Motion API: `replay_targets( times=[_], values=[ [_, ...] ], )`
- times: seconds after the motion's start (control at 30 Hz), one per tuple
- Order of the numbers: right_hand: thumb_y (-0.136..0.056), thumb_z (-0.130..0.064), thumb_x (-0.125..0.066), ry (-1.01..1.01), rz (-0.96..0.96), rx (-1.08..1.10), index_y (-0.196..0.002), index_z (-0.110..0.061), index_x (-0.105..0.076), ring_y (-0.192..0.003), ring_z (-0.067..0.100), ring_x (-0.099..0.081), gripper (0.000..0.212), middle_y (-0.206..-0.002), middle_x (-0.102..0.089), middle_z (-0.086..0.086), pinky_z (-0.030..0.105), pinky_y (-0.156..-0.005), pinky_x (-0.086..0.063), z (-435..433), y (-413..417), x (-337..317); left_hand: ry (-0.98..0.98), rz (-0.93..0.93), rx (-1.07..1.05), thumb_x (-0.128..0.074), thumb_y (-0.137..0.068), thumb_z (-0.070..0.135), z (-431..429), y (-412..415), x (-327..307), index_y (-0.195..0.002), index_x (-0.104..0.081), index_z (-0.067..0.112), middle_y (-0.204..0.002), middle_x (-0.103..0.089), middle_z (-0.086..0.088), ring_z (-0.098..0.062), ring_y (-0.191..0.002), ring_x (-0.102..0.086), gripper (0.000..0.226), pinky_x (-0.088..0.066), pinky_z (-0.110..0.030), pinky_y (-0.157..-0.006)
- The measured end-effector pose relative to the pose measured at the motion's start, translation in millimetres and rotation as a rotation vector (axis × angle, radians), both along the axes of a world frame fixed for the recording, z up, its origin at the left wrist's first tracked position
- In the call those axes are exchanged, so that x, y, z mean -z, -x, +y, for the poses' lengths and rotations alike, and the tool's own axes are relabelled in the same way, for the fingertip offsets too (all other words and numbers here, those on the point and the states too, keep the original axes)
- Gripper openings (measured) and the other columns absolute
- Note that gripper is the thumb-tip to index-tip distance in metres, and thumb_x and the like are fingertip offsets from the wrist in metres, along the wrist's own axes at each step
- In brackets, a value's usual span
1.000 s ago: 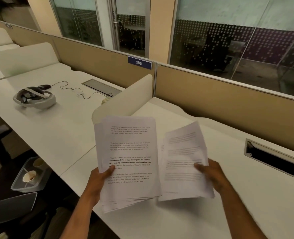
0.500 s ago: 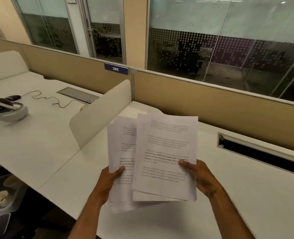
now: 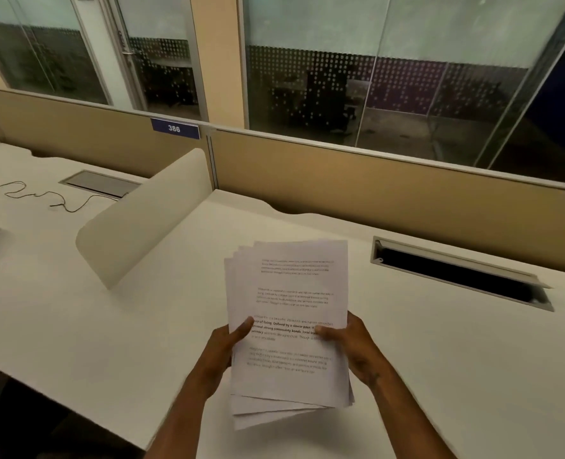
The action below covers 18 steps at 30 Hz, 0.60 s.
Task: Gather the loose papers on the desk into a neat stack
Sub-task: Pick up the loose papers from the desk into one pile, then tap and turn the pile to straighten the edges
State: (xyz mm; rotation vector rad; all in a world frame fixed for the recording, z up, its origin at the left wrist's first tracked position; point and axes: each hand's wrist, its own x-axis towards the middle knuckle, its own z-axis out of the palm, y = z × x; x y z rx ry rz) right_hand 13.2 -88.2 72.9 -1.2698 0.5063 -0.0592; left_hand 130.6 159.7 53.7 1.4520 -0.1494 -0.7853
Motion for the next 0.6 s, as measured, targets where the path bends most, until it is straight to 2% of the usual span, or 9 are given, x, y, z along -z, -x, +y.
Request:
replay_targets(
  times=[0.07,0.17,0.3,0.43,0.53,0.6],
  values=[
    [-0.074,-0.008,-0.085,0.014,0.008,-0.03,-0.122,-0.015,-0.066,-0.1,0.031,-0.076,0.052,-0.114,-0.077,0.009,0.041,-0.08,-0.063,-13.1,10.9,0.6,-0.011,-0.05,-0.044,-0.08,-0.073,0.06,-15.1,4.6,0.9,-0.122,-0.072,0.026,-0.118,-0.079,-0.004,-0.025,-0.104,-0.076,0.06,-0.062,-0.043,-0.083],
    [-0.075,-0.01,-0.084,0.046,0.019,-0.064,-0.123,-0.015,-0.067,-0.102,0.029,-0.075,0.051,-0.114,-0.077,0.007,0.04,-0.081,-0.063,-30.3,23.6,0.6,0.005,-0.078,-0.164,-0.079,-0.083,0.035,-43.8,19.3,-1.0,-0.114,-0.074,0.018,-0.111,-0.08,-0.009,-0.025,-0.095,-0.079,0.036,-0.064,-0.033,-0.071],
    [-0.077,-0.018,-0.084,0.158,-0.009,-0.061,-0.119,-0.021,-0.07,-0.102,0.018,-0.075,0.044,-0.113,-0.078,-0.001,0.027,-0.08,-0.061,-57.9,31.8,-16.6,0.019,-0.133,-0.239,-0.074,-0.088,0.032,-75.9,39.3,-11.8,-0.111,-0.073,0.02,-0.103,-0.082,0.0,-0.023,-0.093,-0.079,0.025,-0.064,-0.031,-0.071],
    [-0.082,-0.017,-0.08,0.195,-0.121,-0.007,-0.114,-0.019,-0.074,-0.097,0.021,-0.077,0.033,-0.11,-0.079,0.003,0.032,-0.079,-0.062,-89.5,39.5,-38.5,0.07,-0.175,-0.254,-0.074,-0.09,0.029,-97.0,53.4,-27.9,-0.106,-0.075,0.02,-0.101,-0.082,0.002,-0.019,-0.092,-0.079,0.019,-0.063,-0.026,-0.069],
    [-0.083,-0.021,-0.079,0.255,-0.181,0.037,-0.104,-0.034,-0.076,-0.094,0.014,-0.075,0.025,-0.105,-0.079,-0.006,0.025,-0.071,-0.062,-99.4,49.4,-48.5,0.095,-0.222,-0.226,-0.075,-0.089,0.029,-107.6,60.2,-35.2,-0.102,-0.078,0.023,-0.105,-0.081,-0.001,-0.02,-0.095,-0.078,0.014,-0.063,-0.029,-0.075],
    [-0.082,-0.024,-0.079,0.269,-0.202,0.05,-0.099,-0.04,-0.076,-0.094,0.011,-0.074,0.024,-0.103,-0.078,-0.009,0.021,-0.065,-0.061,-103.7,57.1,-49.0,0.107,-0.242,-0.205,-0.077,-0.087,0.03,-112.9,63.8,-36.0,-0.104,-0.078,0.023,-0.108,-0.081,-0.001,-0.02,-0.097,-0.077,0.019,-0.064,-0.032,-0.079]
  ],
)
